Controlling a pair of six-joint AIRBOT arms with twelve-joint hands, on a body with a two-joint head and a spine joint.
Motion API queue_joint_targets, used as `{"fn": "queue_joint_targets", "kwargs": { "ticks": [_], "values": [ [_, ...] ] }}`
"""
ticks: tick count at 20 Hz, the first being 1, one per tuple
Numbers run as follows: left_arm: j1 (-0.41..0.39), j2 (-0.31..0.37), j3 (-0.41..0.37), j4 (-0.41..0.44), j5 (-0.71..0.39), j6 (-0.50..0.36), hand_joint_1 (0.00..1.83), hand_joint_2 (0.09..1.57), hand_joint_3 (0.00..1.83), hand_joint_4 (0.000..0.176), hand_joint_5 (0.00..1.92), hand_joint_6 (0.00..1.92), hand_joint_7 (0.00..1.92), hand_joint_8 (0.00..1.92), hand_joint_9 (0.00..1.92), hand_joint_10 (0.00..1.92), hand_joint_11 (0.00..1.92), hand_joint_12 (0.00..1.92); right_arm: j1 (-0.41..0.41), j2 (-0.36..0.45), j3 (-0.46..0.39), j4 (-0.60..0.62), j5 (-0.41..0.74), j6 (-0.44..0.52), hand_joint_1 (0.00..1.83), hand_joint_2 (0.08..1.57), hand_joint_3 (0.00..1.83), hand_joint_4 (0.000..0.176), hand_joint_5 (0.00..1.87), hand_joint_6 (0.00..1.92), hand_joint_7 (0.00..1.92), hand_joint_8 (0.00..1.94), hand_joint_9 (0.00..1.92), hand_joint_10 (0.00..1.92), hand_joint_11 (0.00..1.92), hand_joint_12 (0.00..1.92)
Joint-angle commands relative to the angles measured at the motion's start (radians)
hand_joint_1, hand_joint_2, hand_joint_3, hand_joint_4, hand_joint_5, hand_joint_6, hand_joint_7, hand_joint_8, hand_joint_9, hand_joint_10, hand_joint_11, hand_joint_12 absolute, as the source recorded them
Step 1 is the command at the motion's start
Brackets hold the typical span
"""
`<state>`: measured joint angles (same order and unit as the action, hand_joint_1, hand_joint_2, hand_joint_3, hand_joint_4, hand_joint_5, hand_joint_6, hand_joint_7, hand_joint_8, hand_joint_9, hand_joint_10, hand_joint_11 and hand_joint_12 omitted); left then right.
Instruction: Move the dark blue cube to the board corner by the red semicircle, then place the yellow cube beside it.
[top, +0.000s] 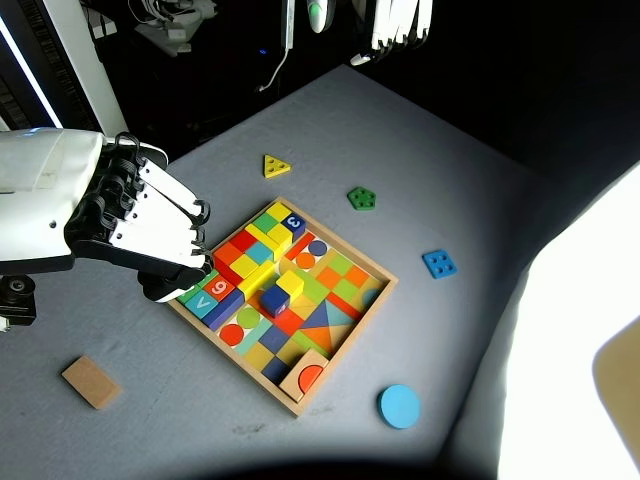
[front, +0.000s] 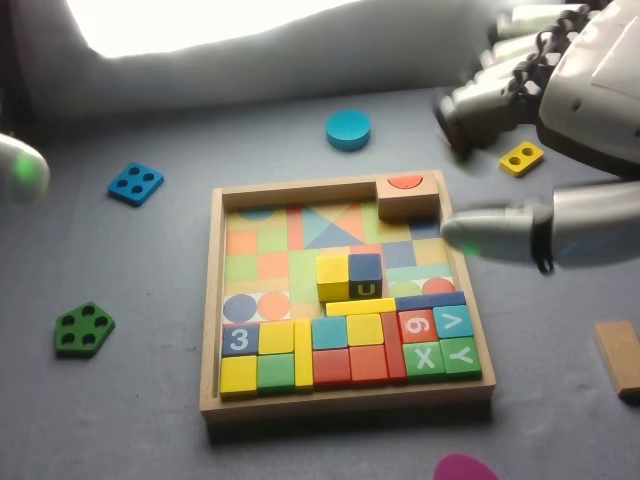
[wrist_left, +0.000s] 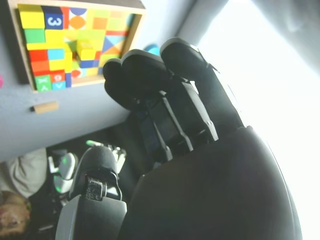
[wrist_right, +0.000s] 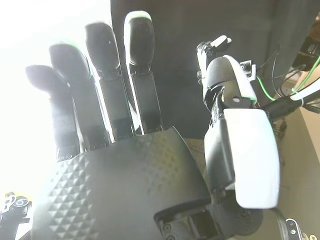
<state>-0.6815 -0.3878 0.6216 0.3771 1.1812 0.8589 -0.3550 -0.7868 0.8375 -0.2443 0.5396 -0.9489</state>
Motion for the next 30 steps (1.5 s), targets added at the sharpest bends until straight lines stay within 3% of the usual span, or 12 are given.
{"fn": "queue_joint_targets", "kwargs": {
  "ticks": [1,8,10,11,13,15,23,30],
  "values": [
    [-0.012,0.0,-0.007,0.017,-0.099,-0.001,0.0,1.2,0.02,0.025,0.06,0.01,0.07,0.0,0.06,0.01,0.0,0.42,0.007,0.005,-0.003,0.019,0.123,-0.002,0.0,1.12,0.07,0.0,0.13,0.09,0.12,0.0,0.04,0.06,0.0,0.29],
    [-0.012,0.0,-0.005,0.017,-0.099,-0.001,0.0,1.22,0.01,0.024,0.07,0.0,0.07,0.0,0.06,0.0,0.0,0.4,0.007,-0.028,0.018,0.031,0.062,-0.003,0.0,1.16,0.01,0.0,0.2,0.04,0.13,0.0,0.05,0.03,0.0,0.21],
    [-0.012,0.0,-0.005,0.017,-0.099,-0.001,0.0,1.22,0.0,0.027,0.08,0.0,0.08,0.0,0.07,0.0,0.0,0.41,0.008,-0.07,0.049,0.031,0.039,-0.003,0.0,1.16,0.01,0.022,0.42,0.11,0.16,0.01,0.07,0.03,0.0,0.26],
    [-0.012,0.0,-0.004,0.017,-0.099,-0.001,0.0,1.22,0.0,0.021,0.09,0.01,0.08,0.0,0.07,0.0,0.0,0.44,0.009,-0.095,0.07,0.031,0.002,-0.002,0.0,1.16,0.01,0.023,0.53,0.12,0.17,0.0,0.07,0.02,0.0,0.18],
    [-0.012,0.0,0.0,0.017,-0.099,-0.001,0.0,1.22,0.0,0.021,0.09,0.0,0.08,0.0,0.08,0.0,0.0,0.46,0.01,-0.143,0.104,0.031,-0.053,0.0,0.0,1.16,0.0,0.005,0.7,0.12,0.17,0.0,0.05,0.01,0.0,0.02],
    [-0.014,0.0,0.003,0.017,-0.099,-0.001,0.0,1.23,0.0,0.023,0.09,0.0,0.07,0.0,0.08,0.0,0.0,0.42,0.008,-0.197,0.139,0.038,-0.071,-0.003,0.0,1.16,0.0,0.0,0.8,0.09,0.16,0.0,0.02,0.0,0.0,0.0],
    [-0.052,-0.037,0.019,0.061,-0.073,-0.015,0.0,1.25,0.0,0.014,0.1,0.0,0.08,0.0,0.08,0.0,0.0,0.45,-0.018,-0.344,0.26,0.048,-0.095,-0.015,0.0,1.17,0.0,0.0,0.84,0.08,0.15,0.0,0.0,0.0,0.0,0.0],
    [-0.02,-0.112,0.077,0.105,-0.061,-0.026,0.0,1.25,0.0,0.013,0.11,0.0,0.08,0.0,0.08,0.01,0.0,0.46,-0.04,-0.4,0.288,0.048,-0.076,-0.025,0.02,1.18,0.0,0.0,0.85,0.06,0.17,0.0,0.0,0.0,0.0,0.0]
  ]
}}
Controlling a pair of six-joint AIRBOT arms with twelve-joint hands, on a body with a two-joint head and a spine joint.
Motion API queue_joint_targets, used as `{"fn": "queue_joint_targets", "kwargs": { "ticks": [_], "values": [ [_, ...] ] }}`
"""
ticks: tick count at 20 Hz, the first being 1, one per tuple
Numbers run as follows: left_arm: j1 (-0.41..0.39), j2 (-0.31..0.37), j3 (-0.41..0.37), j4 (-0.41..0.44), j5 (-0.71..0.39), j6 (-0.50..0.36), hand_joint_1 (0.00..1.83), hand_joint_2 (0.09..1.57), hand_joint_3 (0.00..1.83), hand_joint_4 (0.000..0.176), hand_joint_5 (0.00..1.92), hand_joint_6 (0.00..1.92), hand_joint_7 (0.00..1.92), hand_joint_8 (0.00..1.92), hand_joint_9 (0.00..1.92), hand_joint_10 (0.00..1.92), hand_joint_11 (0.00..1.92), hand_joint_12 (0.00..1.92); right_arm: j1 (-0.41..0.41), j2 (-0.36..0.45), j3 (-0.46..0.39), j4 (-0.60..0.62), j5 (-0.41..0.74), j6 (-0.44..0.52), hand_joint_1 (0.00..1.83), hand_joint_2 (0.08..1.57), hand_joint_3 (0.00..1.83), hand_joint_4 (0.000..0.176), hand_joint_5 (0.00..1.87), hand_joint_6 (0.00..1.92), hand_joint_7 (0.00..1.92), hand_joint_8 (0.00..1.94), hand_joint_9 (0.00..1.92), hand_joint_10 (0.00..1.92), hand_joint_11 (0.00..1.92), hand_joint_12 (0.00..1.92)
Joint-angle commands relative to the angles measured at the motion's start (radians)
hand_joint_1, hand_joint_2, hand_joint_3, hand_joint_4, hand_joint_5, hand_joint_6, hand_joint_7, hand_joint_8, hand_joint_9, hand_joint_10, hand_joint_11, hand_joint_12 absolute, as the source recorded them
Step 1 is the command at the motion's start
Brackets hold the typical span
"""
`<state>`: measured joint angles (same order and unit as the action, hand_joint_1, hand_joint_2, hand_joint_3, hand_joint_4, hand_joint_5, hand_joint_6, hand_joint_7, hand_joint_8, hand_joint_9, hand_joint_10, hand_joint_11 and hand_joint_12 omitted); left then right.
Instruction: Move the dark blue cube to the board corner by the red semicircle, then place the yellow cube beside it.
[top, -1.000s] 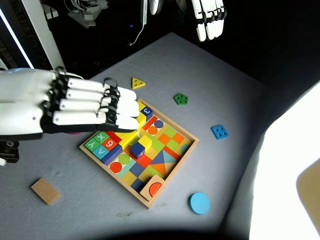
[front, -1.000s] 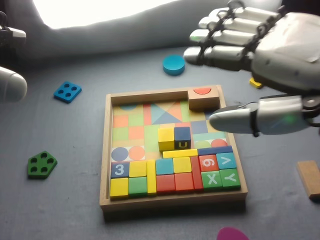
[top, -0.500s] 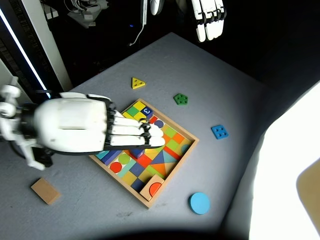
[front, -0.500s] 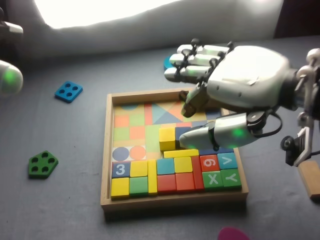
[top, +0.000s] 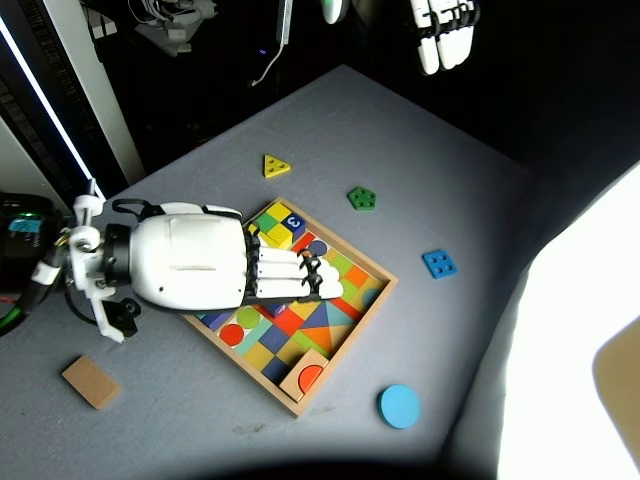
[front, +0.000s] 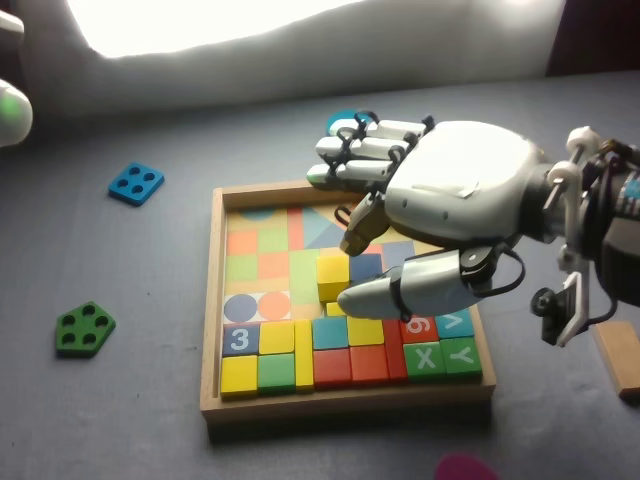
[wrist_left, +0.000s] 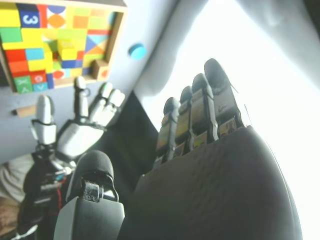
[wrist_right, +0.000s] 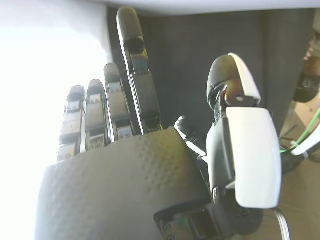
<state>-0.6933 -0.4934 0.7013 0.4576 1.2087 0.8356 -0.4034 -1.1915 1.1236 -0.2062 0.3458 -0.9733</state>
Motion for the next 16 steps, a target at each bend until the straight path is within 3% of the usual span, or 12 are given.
{"fn": "queue_joint_targets", "kwargs": {
  "ticks": [1,8,16],
  "values": [
    [-0.006,-0.01,-0.002,0.032,-0.088,-0.005,0.0,1.25,0.0,0.017,0.1,0.0,0.08,0.0,0.09,0.01,0.0,0.46,0.007,0.0,0.005,0.011,0.117,0.0,0.03,1.18,0.0,0.0,0.86,0.06,0.18,0.01,0.01,0.0,0.0,0.0],
    [0.023,-0.035,0.001,0.054,-0.093,-0.011,0.0,1.25,0.0,0.017,0.09,0.0,0.07,0.0,0.07,0.0,0.0,0.45,0.007,-0.018,0.015,0.093,0.016,0.0,0.01,1.18,0.0,0.0,0.86,0.05,0.19,0.01,0.02,0.01,0.0,0.0],
    [0.099,-0.076,0.028,0.07,-0.159,-0.02,0.0,1.26,0.0,0.014,0.08,0.0,0.06,0.0,0.05,0.0,0.0,0.38,0.003,-0.042,0.059,0.104,0.008,0.0,0.03,1.18,0.0,0.0,0.87,0.04,0.19,0.0,0.02,0.01,0.0,0.0]
  ]
}}
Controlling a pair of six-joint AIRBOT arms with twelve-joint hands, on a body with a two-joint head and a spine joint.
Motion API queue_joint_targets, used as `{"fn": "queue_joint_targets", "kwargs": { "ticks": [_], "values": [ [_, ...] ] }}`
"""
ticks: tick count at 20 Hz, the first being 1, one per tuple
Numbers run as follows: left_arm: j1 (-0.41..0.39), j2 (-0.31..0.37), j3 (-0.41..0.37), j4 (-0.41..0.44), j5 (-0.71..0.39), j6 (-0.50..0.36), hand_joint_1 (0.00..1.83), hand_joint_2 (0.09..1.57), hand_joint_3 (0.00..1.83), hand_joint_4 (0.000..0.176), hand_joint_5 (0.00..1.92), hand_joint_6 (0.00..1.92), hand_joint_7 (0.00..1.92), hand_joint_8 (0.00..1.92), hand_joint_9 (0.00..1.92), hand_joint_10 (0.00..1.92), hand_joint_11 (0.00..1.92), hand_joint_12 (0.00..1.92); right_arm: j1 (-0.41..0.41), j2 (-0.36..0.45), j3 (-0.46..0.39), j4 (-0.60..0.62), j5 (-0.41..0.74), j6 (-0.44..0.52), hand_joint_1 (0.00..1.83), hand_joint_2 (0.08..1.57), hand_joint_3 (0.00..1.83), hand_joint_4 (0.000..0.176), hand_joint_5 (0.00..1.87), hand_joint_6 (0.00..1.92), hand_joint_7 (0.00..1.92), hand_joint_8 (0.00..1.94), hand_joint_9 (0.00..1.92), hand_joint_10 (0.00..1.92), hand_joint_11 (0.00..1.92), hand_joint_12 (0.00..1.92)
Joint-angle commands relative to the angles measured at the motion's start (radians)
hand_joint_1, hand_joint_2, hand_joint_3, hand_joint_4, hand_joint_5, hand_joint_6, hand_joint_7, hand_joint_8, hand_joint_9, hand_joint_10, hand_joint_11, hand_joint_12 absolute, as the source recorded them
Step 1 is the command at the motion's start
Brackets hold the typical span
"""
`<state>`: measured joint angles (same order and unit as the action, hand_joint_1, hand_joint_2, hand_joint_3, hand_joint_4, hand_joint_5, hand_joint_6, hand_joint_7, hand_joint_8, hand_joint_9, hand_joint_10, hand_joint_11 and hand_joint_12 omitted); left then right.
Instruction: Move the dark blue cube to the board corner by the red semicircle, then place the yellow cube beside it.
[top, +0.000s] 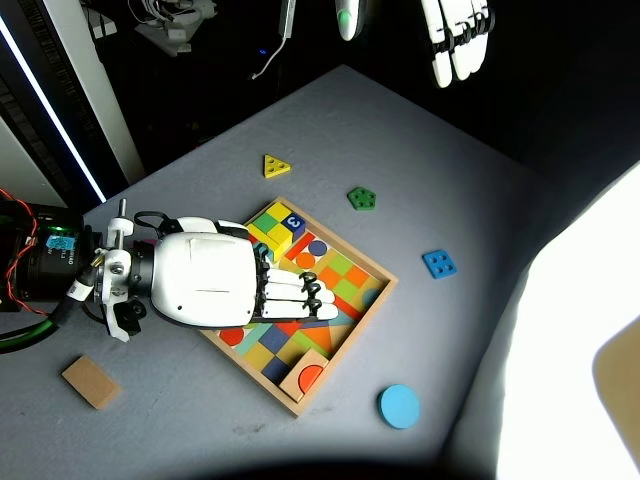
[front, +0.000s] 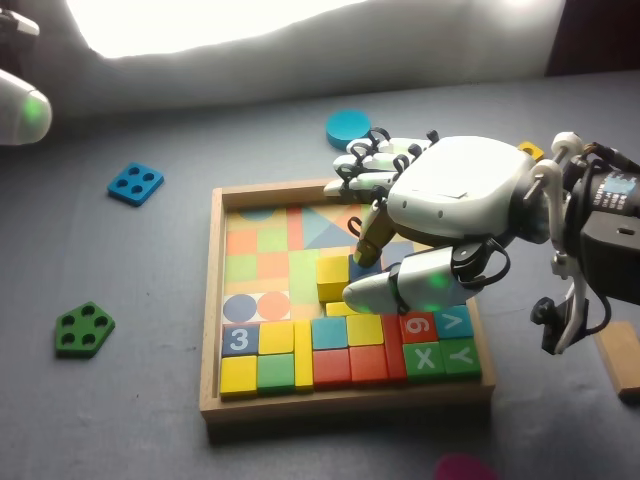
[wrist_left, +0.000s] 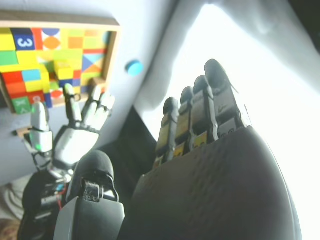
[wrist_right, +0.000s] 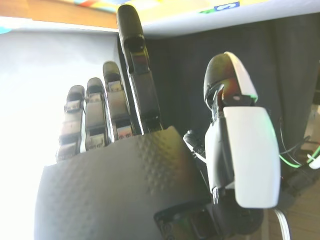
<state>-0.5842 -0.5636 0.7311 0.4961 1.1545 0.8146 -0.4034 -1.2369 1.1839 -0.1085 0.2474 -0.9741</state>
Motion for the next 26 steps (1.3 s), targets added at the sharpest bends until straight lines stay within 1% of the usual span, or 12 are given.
{"fn": "queue_joint_targets", "kwargs": {
  "ticks": [1,3,5,6,8,9,13,14,17,20,22,26],
  "values": [
    [-0.002,-0.007,-0.003,0.031,-0.113,0.001,0.0,1.26,0.0,0.018,0.08,0.0,0.06,0.0,0.05,0.0,0.0,0.38,0.001,0.001,0.001,0.006,0.106,0.0,0.03,1.18,0.0,0.0,0.87,0.04,0.2,0.01,0.03,0.01,0.0,0.0],
    [0.005,-0.007,-0.001,0.032,-0.118,0.002,0.0,1.25,0.0,0.02,0.09,0.0,0.06,0.0,0.06,0.0,0.0,0.41,-0.006,-0.003,0.009,0.006,0.105,-0.004,0.03,1.18,0.0,0.0,0.88,0.04,0.21,0.01,0.03,0.01,0.0,0.0],
    [0.006,-0.007,0.0,0.042,-0.119,0.002,0.0,1.26,0.0,0.018,0.09,0.0,0.06,0.0,0.06,0.0,0.0,0.44,-0.011,-0.005,0.01,0.006,0.104,-0.014,0.02,1.18,0.0,0.0,0.88,0.04,0.21,0.01,0.04,0.01,0.0,0.0],
    [0.006,-0.007,0.0,0.048,-0.119,0.001,0.0,1.26,0.0,0.02,0.08,0.0,0.06,0.0,0.06,0.0,0.0,0.43,-0.015,-0.006,0.01,0.006,0.104,-0.023,0.02,1.18,0.0,0.0,0.88,0.04,0.21,0.01,0.04,0.01,0.0,0.0],
    [0.009,-0.007,0.0,0.056,-0.119,0.001,0.0,1.26,0.0,0.016,0.09,0.0,0.06,0.0,0.07,0.0,0.0,0.4,-0.02,-0.006,0.011,0.006,0.104,-0.031,0.03,1.18,0.0,0.0,0.88,0.04,0.2,0.0,0.03,0.01,0.0,0.0],
    [0.013,-0.006,0.001,0.058,-0.12,0.001,0.0,1.25,0.0,0.017,0.09,0.0,0.07,0.0,0.07,0.0,0.0,0.43,-0.022,-0.006,0.011,0.006,0.102,-0.036,0.02,1.18,0.0,0.0,0.87,0.03,0.2,0.0,0.02,0.0,0.0,0.0],
    [0.022,-0.005,0.001,0.064,-0.128,0.001,0.0,1.25,0.0,0.021,0.08,0.0,0.06,0.0,0.06,0.0,0.0,0.43,-0.025,-0.006,0.022,0.006,0.093,-0.049,0.02,1.18,0.0,0.0,0.88,0.03,0.22,0.01,0.04,0.01,0.0,0.0],
    [0.023,-0.005,0.001,0.065,-0.128,0.001,0.0,1.25,0.0,0.018,0.08,0.0,0.06,0.0,0.06,0.0,0.0,0.41,-0.026,-0.006,0.026,0.006,0.093,-0.051,0.02,1.18,0.0,0.0,0.88,0.03,0.21,0.0,0.04,0.01,0.0,0.0],
    [0.024,-0.004,0.001,0.072,-0.134,0.001,0.0,1.25,0.0,0.017,0.1,0.0,0.08,0.0,0.08,0.01,0.0,0.48,-0.032,-0.003,0.042,0.006,0.093,-0.061,0.02,1.18,0.0,0.0,0.88,0.03,0.2,0.0,0.04,0.01,0.0,0.0],
    [0.025,-0.004,0.002,0.077,-0.139,0.0,0.0,1.25,0.0,0.014,0.1,0.0,0.07,0.0,0.08,0.0,0.0,0.46,-0.041,0.001,0.067,0.006,0.085,-0.071,0.0,1.19,0.0,0.0,0.87,0.03,0.2,0.0,0.03,0.0,0.0,0.0],
    [0.026,-0.003,0.002,0.078,-0.142,0.0,0.0,1.25,0.0,0.019,0.1,0.0,0.08,0.0,0.09,0.0,0.0,0.48,-0.049,0.001,0.087,0.006,0.085,-0.072,0.02,1.18,0.0,0.0,0.88,0.03,0.19,0.0,0.02,0.0,0.0,0.0],
    [0.03,-0.002,0.002,0.082,-0.151,0.0,0.0,1.25,0.0,0.019,0.09,0.0,0.06,0.0,0.06,0.0,0.0,0.4,-0.076,0.001,0.119,0.006,0.113,-0.107,0.03,1.18,0.0,0.0,0.89,0.03,0.2,0.0,0.03,0.01,0.0,0.0]
  ]
}}
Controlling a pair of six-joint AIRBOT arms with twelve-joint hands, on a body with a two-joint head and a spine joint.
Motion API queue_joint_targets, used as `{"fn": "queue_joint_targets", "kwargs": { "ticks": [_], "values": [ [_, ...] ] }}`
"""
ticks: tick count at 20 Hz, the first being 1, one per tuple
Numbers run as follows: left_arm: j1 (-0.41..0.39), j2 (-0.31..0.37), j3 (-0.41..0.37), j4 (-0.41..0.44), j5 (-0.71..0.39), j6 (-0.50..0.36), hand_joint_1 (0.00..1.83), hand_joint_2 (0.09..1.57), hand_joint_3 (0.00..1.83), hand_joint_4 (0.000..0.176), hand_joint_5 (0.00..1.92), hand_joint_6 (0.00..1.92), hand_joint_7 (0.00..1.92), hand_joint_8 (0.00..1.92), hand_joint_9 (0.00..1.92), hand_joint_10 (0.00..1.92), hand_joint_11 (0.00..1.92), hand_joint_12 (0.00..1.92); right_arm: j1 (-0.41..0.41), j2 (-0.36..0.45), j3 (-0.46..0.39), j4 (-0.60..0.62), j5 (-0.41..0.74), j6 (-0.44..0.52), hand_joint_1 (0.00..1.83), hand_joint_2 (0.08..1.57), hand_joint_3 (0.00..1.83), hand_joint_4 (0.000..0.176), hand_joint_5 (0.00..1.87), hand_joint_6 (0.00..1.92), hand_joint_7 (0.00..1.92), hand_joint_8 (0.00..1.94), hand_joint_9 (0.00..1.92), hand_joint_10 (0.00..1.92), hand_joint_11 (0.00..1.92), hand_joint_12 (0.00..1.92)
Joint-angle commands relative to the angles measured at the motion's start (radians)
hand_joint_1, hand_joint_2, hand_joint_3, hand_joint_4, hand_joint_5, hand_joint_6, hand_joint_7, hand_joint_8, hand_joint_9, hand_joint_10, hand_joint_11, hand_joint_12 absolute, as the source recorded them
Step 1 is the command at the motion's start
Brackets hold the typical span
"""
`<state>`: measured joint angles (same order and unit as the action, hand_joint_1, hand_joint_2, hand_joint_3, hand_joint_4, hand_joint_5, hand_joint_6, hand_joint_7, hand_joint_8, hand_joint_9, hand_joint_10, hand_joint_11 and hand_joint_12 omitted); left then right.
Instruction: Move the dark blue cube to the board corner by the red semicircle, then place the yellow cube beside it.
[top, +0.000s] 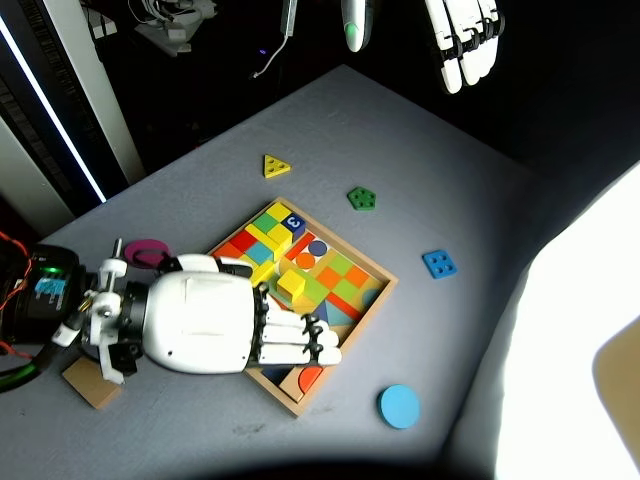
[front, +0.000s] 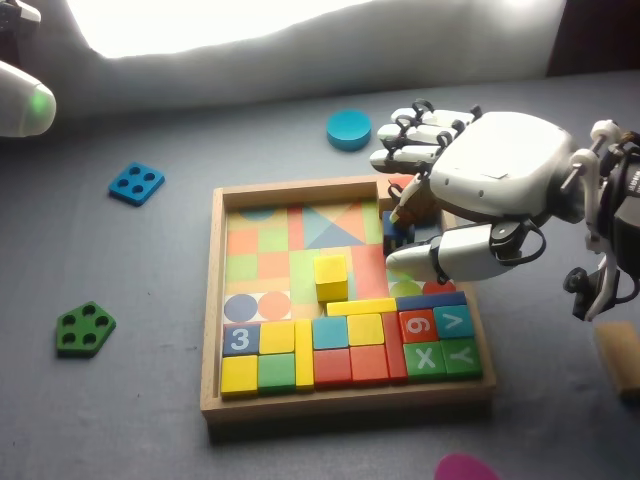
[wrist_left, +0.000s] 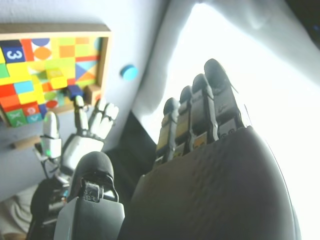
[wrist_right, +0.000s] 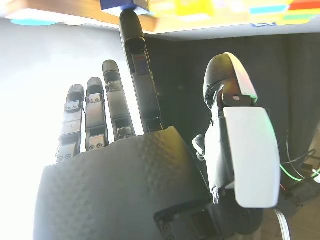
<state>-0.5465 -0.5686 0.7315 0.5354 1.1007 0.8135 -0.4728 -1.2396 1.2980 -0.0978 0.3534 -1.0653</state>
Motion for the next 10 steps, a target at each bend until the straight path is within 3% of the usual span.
{"fn": "queue_joint_targets", "kwargs": {
  "ticks": [1,10],
  "values": [
    [-0.008,0.003,0.002,0.045,-0.098,0.001,0.0,1.25,0.0,0.02,0.09,0.0,0.06,0.0,0.06,0.0,0.0,0.4,-0.012,0.004,0.009,-0.005,0.017,-0.025,0.03,1.18,0.0,0.0,0.89,0.03,0.2,0.0,0.04,0.01,0.0,0.0],
    [-0.02,0.002,0.009,0.028,-0.081,0.001,0.0,1.24,0.0,0.019,0.09,0.0,0.07,0.0,0.08,0.0,0.0,0.46,-0.017,0.004,0.05,-0.005,0.004,-0.049,0.01,1.18,0.0,0.0,0.89,0.02,0.19,0.01,0.02,0.01,0.0,0.0]
  ]
}}
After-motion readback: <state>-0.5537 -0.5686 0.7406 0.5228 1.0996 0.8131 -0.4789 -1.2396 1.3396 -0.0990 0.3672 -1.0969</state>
